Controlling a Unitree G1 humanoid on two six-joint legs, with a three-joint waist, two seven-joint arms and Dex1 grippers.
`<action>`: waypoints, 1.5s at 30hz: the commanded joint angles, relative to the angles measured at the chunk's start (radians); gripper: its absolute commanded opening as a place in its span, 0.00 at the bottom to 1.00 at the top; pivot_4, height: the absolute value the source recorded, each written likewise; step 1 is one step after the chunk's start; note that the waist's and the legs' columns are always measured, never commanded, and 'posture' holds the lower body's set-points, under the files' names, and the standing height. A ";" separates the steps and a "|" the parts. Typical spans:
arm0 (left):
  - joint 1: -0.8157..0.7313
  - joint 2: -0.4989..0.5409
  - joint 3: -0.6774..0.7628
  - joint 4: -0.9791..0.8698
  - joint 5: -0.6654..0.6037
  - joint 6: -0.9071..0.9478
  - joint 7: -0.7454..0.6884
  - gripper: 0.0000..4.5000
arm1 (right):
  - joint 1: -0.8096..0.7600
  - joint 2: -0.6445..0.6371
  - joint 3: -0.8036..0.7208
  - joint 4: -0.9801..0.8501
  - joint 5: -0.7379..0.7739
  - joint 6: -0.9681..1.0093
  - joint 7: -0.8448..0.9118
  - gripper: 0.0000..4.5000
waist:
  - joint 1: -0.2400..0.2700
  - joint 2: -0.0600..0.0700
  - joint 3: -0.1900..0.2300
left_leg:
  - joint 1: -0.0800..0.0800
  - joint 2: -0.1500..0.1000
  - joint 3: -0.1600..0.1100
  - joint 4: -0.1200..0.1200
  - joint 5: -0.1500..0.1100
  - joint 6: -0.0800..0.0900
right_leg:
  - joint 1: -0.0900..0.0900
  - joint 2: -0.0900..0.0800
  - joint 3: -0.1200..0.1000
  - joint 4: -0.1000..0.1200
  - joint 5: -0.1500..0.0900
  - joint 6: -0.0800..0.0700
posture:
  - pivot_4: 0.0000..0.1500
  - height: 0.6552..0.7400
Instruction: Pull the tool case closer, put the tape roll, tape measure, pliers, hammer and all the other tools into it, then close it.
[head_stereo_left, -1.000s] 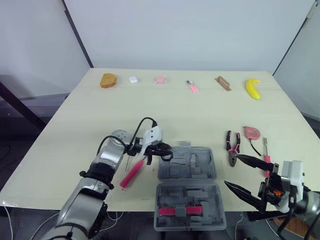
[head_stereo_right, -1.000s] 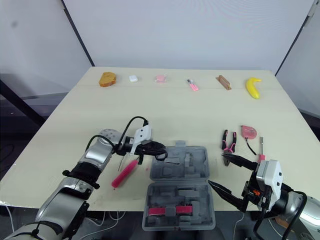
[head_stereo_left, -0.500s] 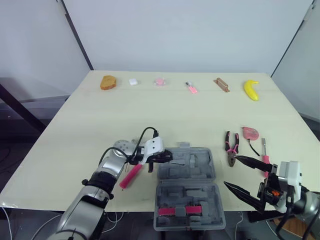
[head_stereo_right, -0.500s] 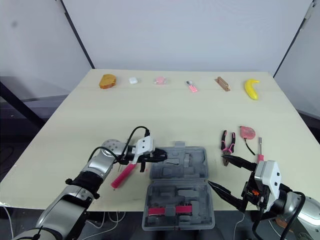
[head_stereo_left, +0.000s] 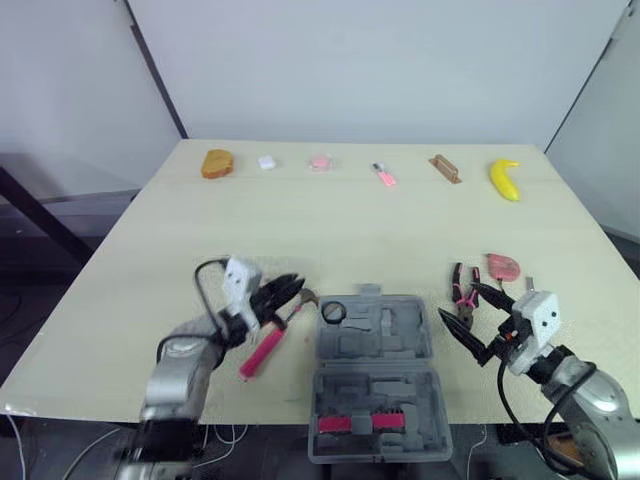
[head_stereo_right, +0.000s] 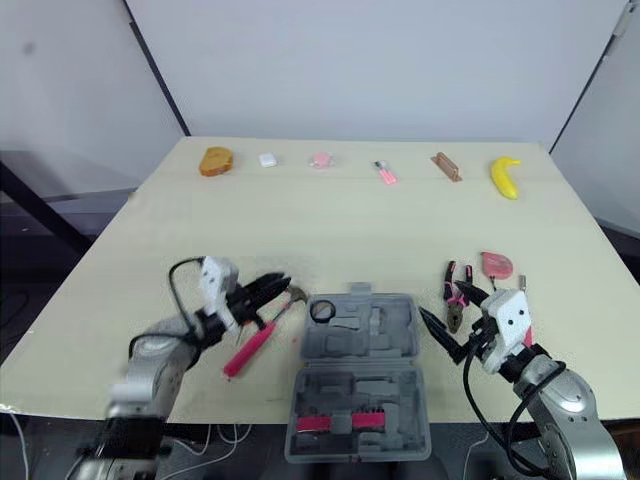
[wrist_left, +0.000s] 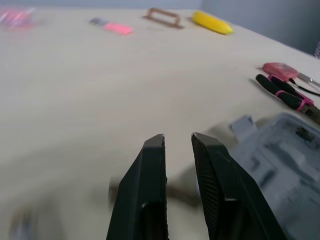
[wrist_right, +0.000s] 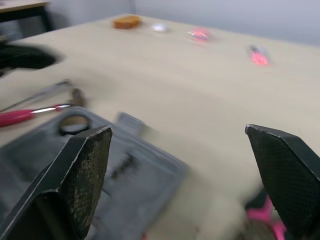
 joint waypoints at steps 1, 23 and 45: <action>0.147 0.054 0.084 -0.104 -0.080 -0.014 -0.077 0.49 | 0.081 -0.043 -0.126 0.072 0.031 -0.122 0.092 1.00 | 0.001 0.000 0.000 | 0.000 0.000 0.000 0.000 0.000 0.000 | 0.000 -0.001 -0.001 0.000 0.000 0.000 | 1.00 1.00; 0.356 0.123 0.160 -0.033 -0.151 -0.125 -0.230 0.99 | 0.259 -0.156 -0.391 0.276 0.118 -0.179 0.254 1.00 | -0.001 0.003 -0.001 | 0.007 0.002 0.010 -0.002 0.000 0.000 | 0.000 0.000 0.008 0.000 -0.006 -0.001 | 1.00 1.00; -0.035 0.231 -0.112 -0.366 -0.287 0.126 -0.279 1.00 | -0.585 -0.179 0.016 0.543 -0.189 0.510 -0.255 0.76 | -0.009 0.003 0.001 | -0.002 -0.001 0.017 -0.003 0.000 0.000 | -0.009 0.004 0.011 0.000 0.000 0.000 | 1.00 1.00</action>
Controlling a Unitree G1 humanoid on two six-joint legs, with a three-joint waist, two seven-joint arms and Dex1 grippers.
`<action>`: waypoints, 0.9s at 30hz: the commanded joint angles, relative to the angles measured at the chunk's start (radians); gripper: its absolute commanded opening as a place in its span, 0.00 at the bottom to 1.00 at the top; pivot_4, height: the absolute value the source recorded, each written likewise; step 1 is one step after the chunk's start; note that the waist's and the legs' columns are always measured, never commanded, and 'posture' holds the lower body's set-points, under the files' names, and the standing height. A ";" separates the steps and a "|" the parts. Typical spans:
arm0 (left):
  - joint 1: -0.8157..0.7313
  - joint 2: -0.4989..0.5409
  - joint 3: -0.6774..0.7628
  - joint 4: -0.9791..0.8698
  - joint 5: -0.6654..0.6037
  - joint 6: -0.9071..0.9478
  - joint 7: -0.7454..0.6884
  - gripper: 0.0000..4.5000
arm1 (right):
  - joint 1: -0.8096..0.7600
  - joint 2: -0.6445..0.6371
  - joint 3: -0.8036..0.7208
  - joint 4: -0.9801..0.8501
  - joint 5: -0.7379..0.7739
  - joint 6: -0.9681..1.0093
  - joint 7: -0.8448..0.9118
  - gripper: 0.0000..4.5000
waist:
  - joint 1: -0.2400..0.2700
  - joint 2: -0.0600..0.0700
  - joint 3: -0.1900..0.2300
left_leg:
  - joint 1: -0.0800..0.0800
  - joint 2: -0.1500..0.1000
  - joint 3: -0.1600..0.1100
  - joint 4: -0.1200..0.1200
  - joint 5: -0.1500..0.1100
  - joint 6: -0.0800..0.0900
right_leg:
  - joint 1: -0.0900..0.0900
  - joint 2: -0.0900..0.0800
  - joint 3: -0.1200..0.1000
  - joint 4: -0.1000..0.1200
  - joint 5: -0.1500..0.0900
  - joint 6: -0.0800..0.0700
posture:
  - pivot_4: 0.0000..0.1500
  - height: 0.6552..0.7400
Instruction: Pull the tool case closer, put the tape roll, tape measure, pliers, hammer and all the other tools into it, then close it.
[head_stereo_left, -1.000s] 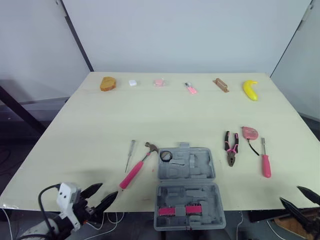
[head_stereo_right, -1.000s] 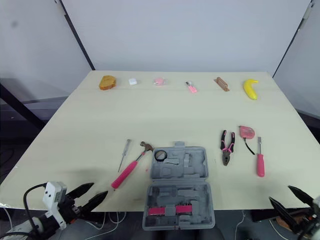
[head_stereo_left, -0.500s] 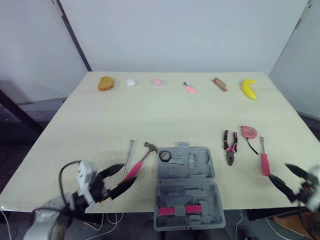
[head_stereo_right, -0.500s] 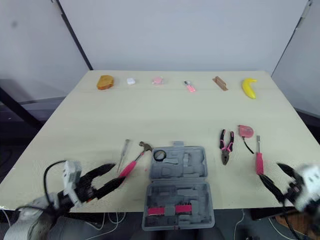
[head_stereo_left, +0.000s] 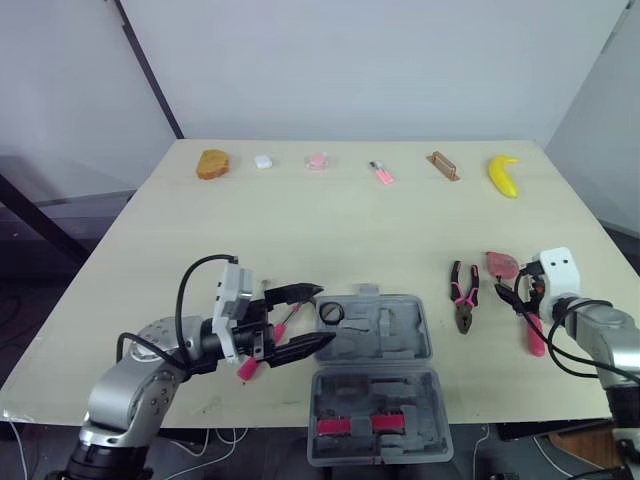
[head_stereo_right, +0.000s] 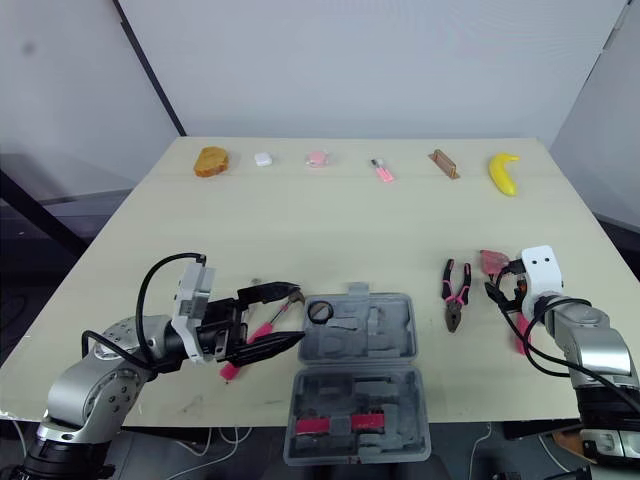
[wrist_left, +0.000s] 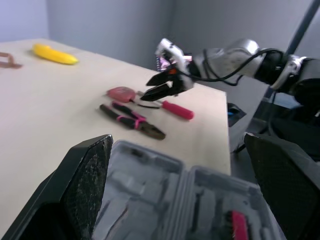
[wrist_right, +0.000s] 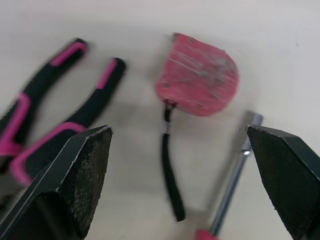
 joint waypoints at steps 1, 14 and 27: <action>-0.003 0.002 -0.006 -0.061 -0.011 0.003 0.021 1.00 | -0.047 0.011 0.018 0.025 -0.020 -0.009 -0.005 0.72 | -0.002 0.000 0.000 | 0.000 0.000 0.000 0.000 0.000 0.000 | 0.000 0.000 0.000 0.000 0.000 0.000 | 1.00 1.00; 0.006 -0.005 -0.036 -0.105 0.008 -0.003 0.091 1.00 | -0.152 0.082 0.049 0.261 -0.092 -0.102 -0.027 0.59 | -0.002 0.000 0.000 | 0.000 0.000 0.001 0.000 0.000 0.000 | 0.000 0.000 0.001 0.000 0.000 0.000 | 1.00 1.00; 0.006 -0.006 -0.043 -0.108 0.016 -0.021 0.102 1.00 | -0.100 0.081 0.036 0.263 -0.087 -0.149 0.000 0.02 | 0.002 0.000 0.000 | 0.001 0.000 0.002 0.000 0.000 0.000 | 0.000 0.000 0.002 0.000 0.000 0.000 | 1.00 1.00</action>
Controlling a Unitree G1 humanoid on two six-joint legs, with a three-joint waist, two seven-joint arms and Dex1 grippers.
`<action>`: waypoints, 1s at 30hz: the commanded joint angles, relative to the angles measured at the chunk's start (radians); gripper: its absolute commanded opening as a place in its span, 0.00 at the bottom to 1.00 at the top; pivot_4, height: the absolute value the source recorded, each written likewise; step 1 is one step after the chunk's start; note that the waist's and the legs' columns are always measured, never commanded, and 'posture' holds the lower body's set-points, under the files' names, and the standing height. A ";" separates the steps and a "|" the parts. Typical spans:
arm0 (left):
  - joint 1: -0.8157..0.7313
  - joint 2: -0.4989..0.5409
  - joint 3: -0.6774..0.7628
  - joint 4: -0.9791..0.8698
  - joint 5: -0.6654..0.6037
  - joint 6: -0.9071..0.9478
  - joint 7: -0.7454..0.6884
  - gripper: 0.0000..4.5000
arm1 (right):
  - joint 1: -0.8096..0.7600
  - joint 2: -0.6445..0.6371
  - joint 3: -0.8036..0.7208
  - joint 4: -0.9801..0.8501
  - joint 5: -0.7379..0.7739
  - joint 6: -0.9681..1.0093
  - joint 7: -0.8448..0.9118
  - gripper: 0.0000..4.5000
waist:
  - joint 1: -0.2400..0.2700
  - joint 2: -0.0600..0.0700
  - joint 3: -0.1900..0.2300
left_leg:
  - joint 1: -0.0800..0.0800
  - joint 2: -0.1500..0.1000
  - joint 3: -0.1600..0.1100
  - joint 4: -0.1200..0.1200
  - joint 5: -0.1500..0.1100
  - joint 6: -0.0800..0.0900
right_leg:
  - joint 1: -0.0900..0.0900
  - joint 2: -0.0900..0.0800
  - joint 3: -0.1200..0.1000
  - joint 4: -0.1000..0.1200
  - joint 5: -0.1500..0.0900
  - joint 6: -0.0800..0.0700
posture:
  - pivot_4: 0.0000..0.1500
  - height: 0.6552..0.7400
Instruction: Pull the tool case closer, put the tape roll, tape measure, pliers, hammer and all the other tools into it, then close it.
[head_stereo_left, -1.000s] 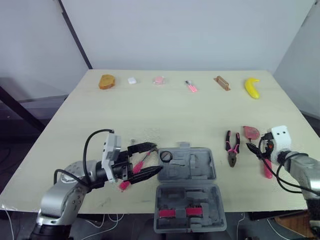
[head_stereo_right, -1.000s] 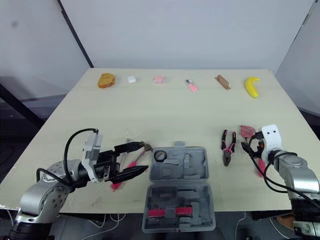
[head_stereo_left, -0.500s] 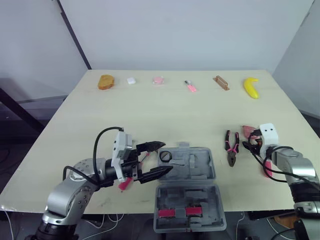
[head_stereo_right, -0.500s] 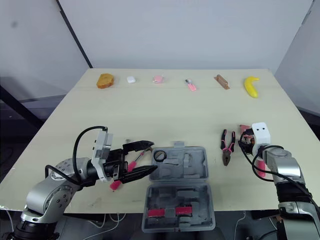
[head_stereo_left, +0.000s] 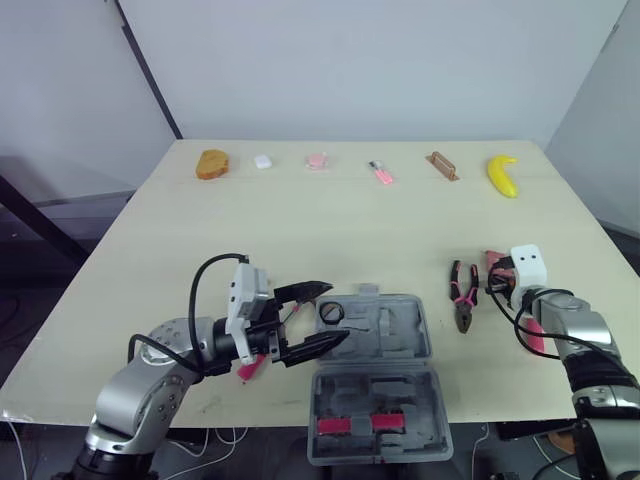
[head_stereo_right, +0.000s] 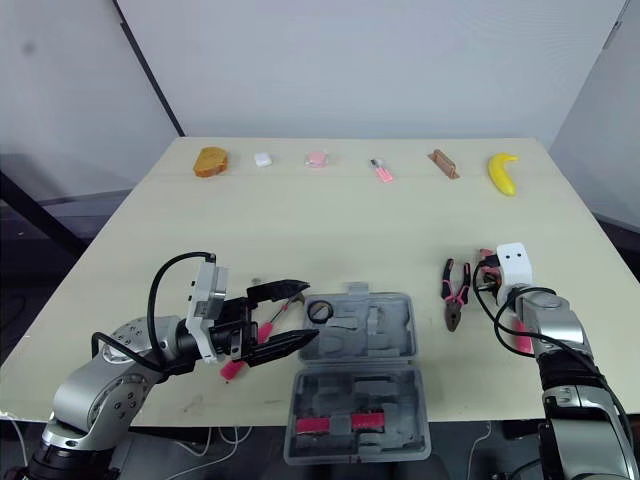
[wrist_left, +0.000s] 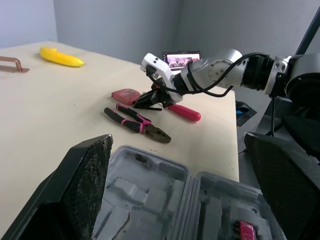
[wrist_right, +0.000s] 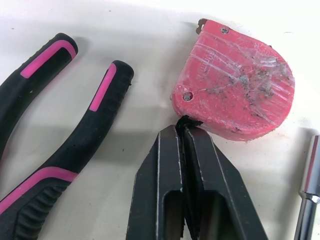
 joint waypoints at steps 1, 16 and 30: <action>-0.007 -0.001 -0.003 -0.044 -0.006 -0.004 0.011 1.00 | 0.066 -0.011 -0.031 -0.062 0.018 0.016 0.021 0.02 | 0.004 0.000 0.000 | 0.000 0.000 0.000 0.000 0.000 0.000 | 0.000 0.000 0.000 0.000 0.000 0.000 | 1.00 1.00; -0.051 -0.001 -0.034 -0.045 0.030 -0.022 0.035 1.00 | 0.656 -0.056 -0.033 -0.791 0.142 0.223 0.135 0.02 | 0.003 -0.001 0.000 | 0.000 0.001 -0.003 0.000 0.000 0.000 | 0.000 0.001 -0.003 0.000 0.000 0.000 | 1.00 1.00; 0.030 0.008 0.010 0.052 0.059 -0.189 -0.115 1.00 | 1.016 -0.131 0.012 -1.096 0.197 0.238 0.228 0.02 | 0.007 -0.004 -0.001 | 0.000 0.001 -0.004 0.000 0.000 0.000 | 0.002 0.000 -0.005 -0.002 -0.003 0.003 | 1.00 1.00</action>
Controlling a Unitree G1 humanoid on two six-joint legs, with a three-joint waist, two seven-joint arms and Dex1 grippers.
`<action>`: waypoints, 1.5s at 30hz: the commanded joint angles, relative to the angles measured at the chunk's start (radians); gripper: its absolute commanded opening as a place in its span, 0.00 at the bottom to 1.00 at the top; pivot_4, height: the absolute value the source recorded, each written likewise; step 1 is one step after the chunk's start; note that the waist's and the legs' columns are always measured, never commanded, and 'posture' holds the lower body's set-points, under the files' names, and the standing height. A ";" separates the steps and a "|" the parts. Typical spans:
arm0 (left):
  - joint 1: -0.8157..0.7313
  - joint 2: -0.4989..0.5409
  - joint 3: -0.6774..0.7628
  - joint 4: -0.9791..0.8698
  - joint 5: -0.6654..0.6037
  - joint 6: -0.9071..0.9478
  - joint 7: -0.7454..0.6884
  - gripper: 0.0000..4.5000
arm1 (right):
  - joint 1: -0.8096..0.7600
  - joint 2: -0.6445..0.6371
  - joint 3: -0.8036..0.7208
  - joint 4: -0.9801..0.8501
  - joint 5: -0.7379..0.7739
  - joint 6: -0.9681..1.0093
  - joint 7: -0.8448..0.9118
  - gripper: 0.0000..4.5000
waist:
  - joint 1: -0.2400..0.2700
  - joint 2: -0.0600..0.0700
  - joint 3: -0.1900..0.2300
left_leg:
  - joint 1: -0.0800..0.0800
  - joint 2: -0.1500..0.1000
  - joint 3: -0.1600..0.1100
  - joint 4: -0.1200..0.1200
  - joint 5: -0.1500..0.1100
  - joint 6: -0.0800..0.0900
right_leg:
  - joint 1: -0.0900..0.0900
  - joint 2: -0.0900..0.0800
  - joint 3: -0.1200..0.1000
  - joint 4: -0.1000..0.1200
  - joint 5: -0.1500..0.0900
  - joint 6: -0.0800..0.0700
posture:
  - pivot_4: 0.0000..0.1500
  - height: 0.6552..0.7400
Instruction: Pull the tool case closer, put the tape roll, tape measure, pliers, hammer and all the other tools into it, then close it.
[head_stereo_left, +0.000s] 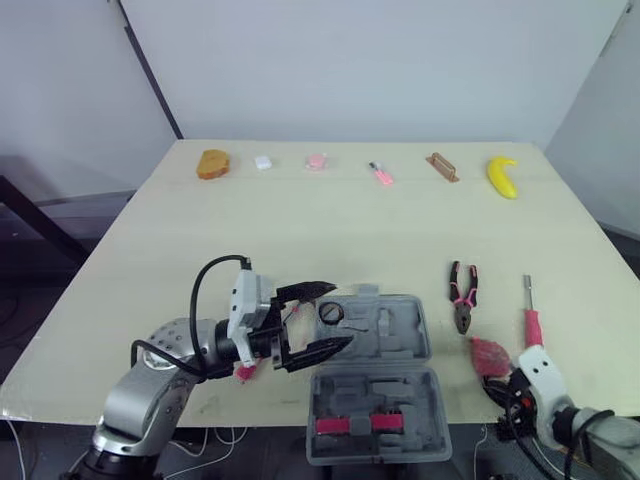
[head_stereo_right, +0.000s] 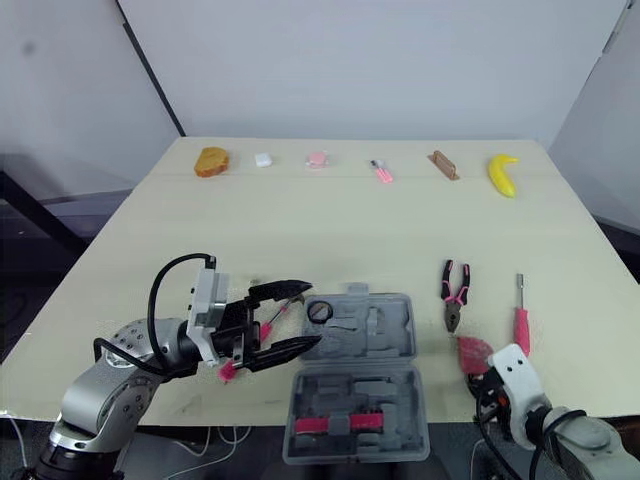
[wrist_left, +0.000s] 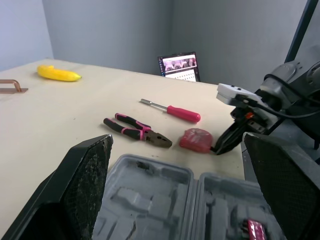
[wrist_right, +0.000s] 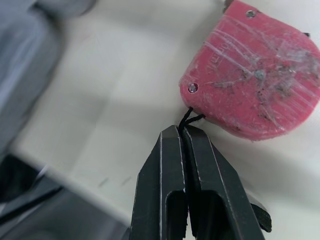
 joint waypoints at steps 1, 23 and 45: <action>0.026 0.014 0.028 0.017 -0.007 -0.045 -0.048 1.00 | 0.074 -0.001 0.019 -0.058 0.024 0.007 0.022 0.02 | -0.001 -0.001 0.000 | 0.000 0.000 0.000 0.000 0.000 0.000 | 0.000 0.000 0.000 0.000 0.000 0.000 | 1.00 1.00; 0.090 0.131 0.126 0.230 -0.127 -0.014 -0.368 1.00 | 0.089 -0.319 -0.221 -0.099 0.188 -0.181 0.490 0.99 | -0.002 -0.004 0.003 | 0.000 0.001 0.001 0.001 0.000 0.000 | 0.000 0.000 0.000 0.000 -0.001 0.000 | 1.00 1.00; 0.046 0.114 0.090 0.211 -0.102 -0.016 -0.396 1.00 | -0.433 -0.388 0.255 0.330 -0.203 -0.401 0.521 0.99 | -0.003 -0.005 0.006 | 0.000 0.000 0.001 0.001 0.000 0.000 | 0.000 -0.001 0.000 0.000 0.002 -0.003 | 1.00 1.00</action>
